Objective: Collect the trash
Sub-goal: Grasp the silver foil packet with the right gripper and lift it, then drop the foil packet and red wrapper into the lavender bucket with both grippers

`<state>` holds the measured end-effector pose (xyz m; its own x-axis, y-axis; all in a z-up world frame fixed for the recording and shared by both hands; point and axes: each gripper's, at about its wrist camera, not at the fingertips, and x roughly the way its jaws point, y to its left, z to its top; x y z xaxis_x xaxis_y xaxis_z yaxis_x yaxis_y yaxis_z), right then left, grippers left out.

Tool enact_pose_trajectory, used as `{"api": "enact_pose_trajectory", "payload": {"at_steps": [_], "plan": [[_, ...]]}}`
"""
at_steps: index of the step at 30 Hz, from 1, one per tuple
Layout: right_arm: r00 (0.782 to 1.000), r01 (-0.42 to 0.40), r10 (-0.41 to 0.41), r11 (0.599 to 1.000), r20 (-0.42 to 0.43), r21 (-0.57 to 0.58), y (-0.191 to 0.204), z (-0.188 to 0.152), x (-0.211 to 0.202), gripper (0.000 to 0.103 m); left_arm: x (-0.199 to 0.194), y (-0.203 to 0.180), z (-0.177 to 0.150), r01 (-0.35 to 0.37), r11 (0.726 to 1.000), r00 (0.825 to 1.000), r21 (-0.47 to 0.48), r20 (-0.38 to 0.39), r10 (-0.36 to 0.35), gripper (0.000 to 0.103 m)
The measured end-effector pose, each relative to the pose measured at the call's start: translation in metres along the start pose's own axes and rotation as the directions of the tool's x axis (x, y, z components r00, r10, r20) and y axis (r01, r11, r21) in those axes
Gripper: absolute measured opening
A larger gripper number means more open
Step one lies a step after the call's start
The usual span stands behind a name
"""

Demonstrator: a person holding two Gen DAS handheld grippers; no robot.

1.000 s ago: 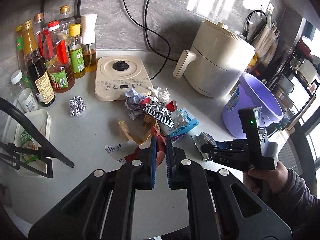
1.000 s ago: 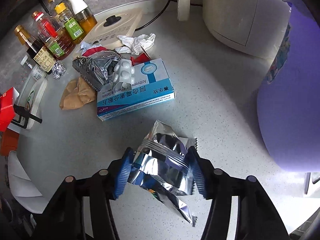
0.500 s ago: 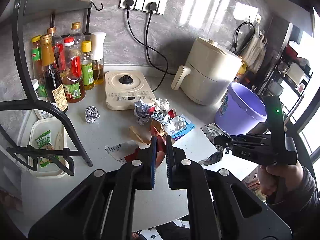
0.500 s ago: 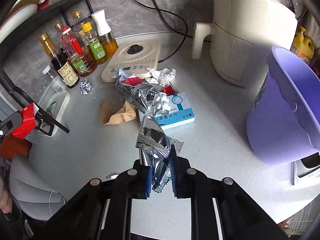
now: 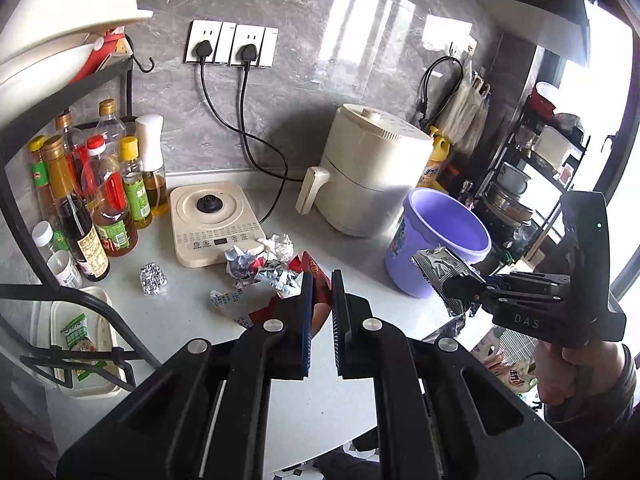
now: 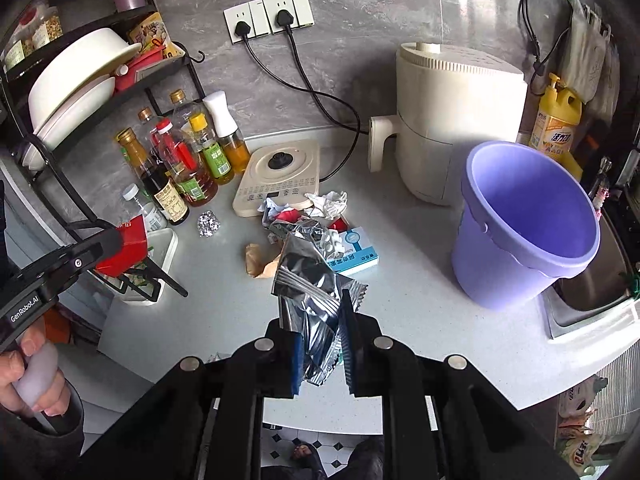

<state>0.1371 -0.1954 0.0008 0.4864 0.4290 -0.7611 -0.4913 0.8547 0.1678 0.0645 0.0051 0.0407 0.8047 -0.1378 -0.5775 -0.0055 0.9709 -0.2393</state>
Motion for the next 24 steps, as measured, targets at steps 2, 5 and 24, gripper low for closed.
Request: {"api": "enact_pose_trajectory", "payload": {"at_steps": [2,5,24], "plan": [[1.000,0.000,0.000,1.000,0.021,-0.008,-0.007,0.008,-0.005,0.016,0.005,-0.012,0.011,-0.005,1.000,1.000,0.017,0.022,0.004,0.009],[0.999,0.012,-0.011,1.000,0.044,-0.019,-0.023,0.023,-0.012,0.016,0.019,-0.029,0.027,0.018,1.000,0.999,0.025,0.031,-0.018,0.009],[0.994,0.078,-0.075,0.996,0.080,-0.033,-0.178,0.099,0.008,0.017,0.155,-0.132,0.090,0.057,0.997,0.998,0.049,-0.020,-0.056,0.009]]}}
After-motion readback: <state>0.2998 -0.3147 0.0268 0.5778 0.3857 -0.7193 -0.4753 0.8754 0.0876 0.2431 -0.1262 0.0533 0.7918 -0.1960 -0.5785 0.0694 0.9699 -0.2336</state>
